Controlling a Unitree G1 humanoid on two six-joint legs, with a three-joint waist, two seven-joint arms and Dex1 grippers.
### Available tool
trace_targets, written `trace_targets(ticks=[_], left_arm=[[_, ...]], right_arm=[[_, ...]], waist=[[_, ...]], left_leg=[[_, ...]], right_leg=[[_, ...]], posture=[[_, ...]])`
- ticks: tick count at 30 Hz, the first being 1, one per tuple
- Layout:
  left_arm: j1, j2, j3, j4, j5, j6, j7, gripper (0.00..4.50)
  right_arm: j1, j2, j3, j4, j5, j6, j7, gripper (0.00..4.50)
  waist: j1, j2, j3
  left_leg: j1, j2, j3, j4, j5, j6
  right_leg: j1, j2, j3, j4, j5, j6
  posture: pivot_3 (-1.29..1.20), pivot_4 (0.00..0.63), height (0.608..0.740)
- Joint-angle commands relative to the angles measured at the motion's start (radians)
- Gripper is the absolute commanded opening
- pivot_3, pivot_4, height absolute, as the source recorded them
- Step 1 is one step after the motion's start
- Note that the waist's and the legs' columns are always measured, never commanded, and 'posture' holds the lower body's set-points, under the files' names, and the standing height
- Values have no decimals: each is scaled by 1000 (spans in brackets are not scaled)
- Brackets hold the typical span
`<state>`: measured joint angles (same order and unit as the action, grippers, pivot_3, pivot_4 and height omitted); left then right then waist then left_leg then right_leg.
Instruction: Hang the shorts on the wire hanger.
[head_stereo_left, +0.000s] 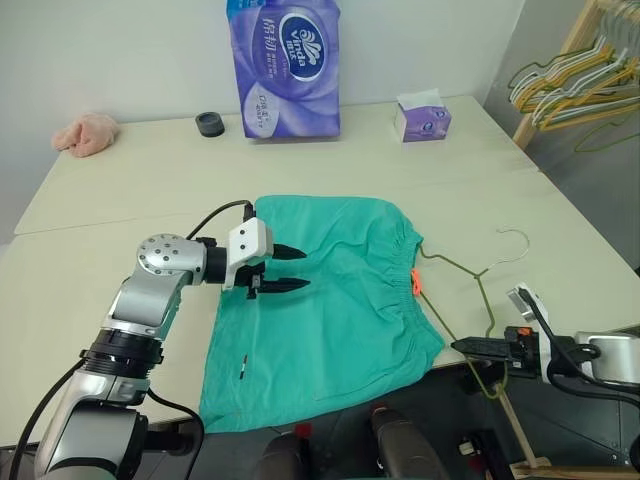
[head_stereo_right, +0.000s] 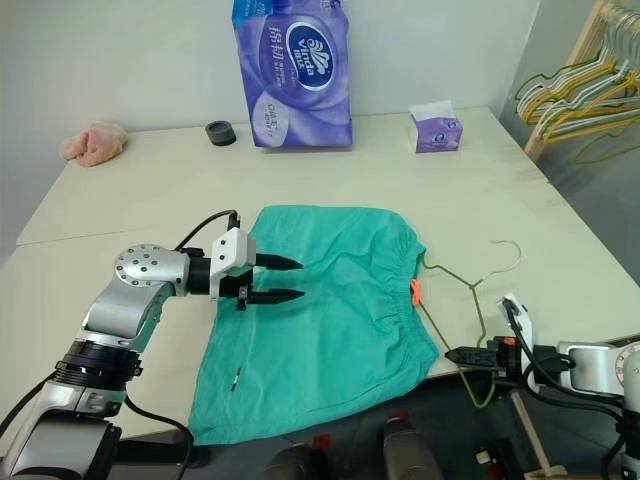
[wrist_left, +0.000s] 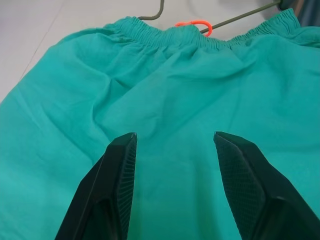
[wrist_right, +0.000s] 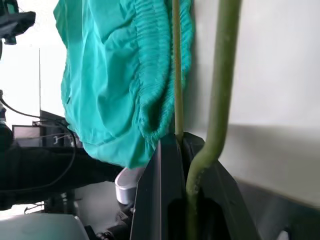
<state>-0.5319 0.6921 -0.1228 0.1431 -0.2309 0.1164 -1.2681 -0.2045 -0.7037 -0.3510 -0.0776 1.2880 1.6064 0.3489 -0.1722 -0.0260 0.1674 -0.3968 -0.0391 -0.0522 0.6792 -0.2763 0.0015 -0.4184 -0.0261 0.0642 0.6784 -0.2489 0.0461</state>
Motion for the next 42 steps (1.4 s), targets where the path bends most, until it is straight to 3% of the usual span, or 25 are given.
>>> trace_targets(ticks=[1, 7, 14, 18, 21, 26, 30, 36, 42], left_arm=[[1, 9, 18, -42, -4, -9, 12, 2584], [10, 12, 23, -54, -8, -3, 25, 2584], [-8, 0, 43, -29, -5, 51, 96, 2584], [-58, -29, 74, 28, -20, 78, 163, 2584], [-110, -58, 112, 68, -54, 110, 192, 3156], [-189, -58, 142, 91, -80, 102, 179, 4477], [-258, -24, 138, 128, -69, 60, 115, 4477], [-335, 37, 57, 240, 43, -144, -11, 4477], [-379, 15, -10, 327, 108, -304, -71, 4477]], right_arm=[[-81, 51, 13, 68, 63, 8, -103, 0], [-183, 146, -21, 116, 48, 0, -213, 0], [-250, 169, -21, 29, 7, -108, -207, 0], [-270, 122, 96, -103, -99, -195, -109, 0], [-288, 89, 207, -183, -200, -282, -30, 0], [-317, 44, 362, -244, -352, -396, 78, 0], [-338, -1, 466, -276, -462, -469, 164, 0], [-351, -61, 562, -308, -585, -555, 275, 0], [-357, -96, 614, -348, -669, -610, 355, 0]], waist=[[0, 0, 0], [0, 1, -1], [1, 2, -1], [-1, 2, -1], [-2, 1, -1], [-13, 1, -1], [-22, 1, -1], [-24, 2, -2], [-23, 2, -2]], left_leg=[[0, 0, 0, 0, 0, 0], [-1, 0, 0, 0, 0, 0], [-1, 0, 0, 0, 0, 0], [-2, 0, 0, 0, 0, 0], [-2, 0, -1, 0, 0, 0], [-2, 0, -1, 0, 0, 0], [-3, 0, -1, 0, 0, 0], [-2, 0, -2, 0, 0, 0], [-3, 0, -2, 0, 0, 0]], right_leg=[[0, 0, 0, 0, 0, 0], [-1, 0, 0, 0, 0, 0], [-1, 0, 0, 0, 0, 0], [-2, 0, 0, 1, 0, 0], [-2, 0, -1, 1, 0, 1], [-2, 0, -1, 0, 1, 1], [-3, -1, -1, 0, 1, 1], [-3, -1, -1, 0, 1, 1], [-3, -2, -2, 0, 1, 1]], posture=[[-240, 125, 740], [-233, 120, 740], [-238, 116, 740], [-244, 115, 740], [-250, 114, 740], [-248, 108, 740], [-242, 105, 740], [-241, 105, 740], [-249, 105, 740]])
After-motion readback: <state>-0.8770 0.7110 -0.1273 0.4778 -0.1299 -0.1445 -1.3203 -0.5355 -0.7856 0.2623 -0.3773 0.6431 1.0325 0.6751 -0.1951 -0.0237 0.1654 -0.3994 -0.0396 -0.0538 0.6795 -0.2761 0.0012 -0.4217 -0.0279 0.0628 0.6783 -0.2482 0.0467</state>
